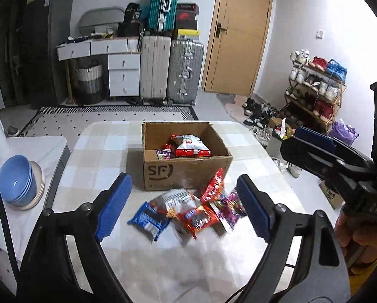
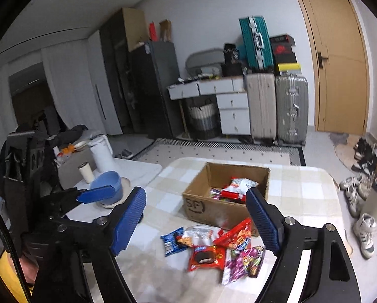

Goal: Organize snacks
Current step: 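Withdraw both tools from the box back toward the snack pile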

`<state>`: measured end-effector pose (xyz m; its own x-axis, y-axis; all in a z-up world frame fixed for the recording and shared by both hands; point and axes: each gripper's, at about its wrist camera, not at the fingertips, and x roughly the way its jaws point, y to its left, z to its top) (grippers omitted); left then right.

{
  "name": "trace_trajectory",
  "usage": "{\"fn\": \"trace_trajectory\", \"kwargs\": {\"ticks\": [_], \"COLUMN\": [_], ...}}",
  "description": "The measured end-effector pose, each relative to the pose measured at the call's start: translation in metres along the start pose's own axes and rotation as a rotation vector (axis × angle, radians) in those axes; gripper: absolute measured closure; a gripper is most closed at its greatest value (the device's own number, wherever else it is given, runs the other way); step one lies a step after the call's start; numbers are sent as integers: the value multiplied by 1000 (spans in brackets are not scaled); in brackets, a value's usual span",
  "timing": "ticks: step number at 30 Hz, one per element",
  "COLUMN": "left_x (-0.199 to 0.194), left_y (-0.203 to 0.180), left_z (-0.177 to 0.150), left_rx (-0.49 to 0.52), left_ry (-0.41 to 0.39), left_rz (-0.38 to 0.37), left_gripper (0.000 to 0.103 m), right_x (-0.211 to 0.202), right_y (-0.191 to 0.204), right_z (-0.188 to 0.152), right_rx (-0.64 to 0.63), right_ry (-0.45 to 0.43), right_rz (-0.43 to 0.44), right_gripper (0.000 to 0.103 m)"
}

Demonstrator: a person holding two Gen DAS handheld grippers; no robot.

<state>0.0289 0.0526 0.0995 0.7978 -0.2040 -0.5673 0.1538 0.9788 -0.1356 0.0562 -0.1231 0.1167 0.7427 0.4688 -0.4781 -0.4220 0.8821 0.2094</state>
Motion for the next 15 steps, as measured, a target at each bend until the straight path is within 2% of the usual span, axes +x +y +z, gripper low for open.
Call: {"fn": "trace_trajectory", "kwargs": {"ticks": [2, 4, 7, 10, 12, 15], "left_x": [-15, -32, -52, -66, -73, -69], "left_y": [-2, -1, 1, -2, -4, -4], "left_z": [-16, -35, -56, -72, -81, -83], "left_rx": [-10, -30, -32, 1, 19, 10], "left_ry": [-16, -23, -26, -43, -51, -58], "left_rz": [4, 13, 28, 58, 76, 70], "left_gripper": [16, 16, 16, 16, 15, 2], "right_x": [-22, -43, -61, -62, -62, -57], "right_y": [9, 18, 30, 39, 35, 23], "right_z": [-9, -22, -44, -60, -73, -88], "right_rx": [16, 58, 86, 83, 128, 200], "right_ry": [-46, -102, -148, -127, -110, -93], "right_rz": [-3, 13, 33, 31, 43, 36], "right_gripper": [18, 10, 9, 9, 9, 8]}}
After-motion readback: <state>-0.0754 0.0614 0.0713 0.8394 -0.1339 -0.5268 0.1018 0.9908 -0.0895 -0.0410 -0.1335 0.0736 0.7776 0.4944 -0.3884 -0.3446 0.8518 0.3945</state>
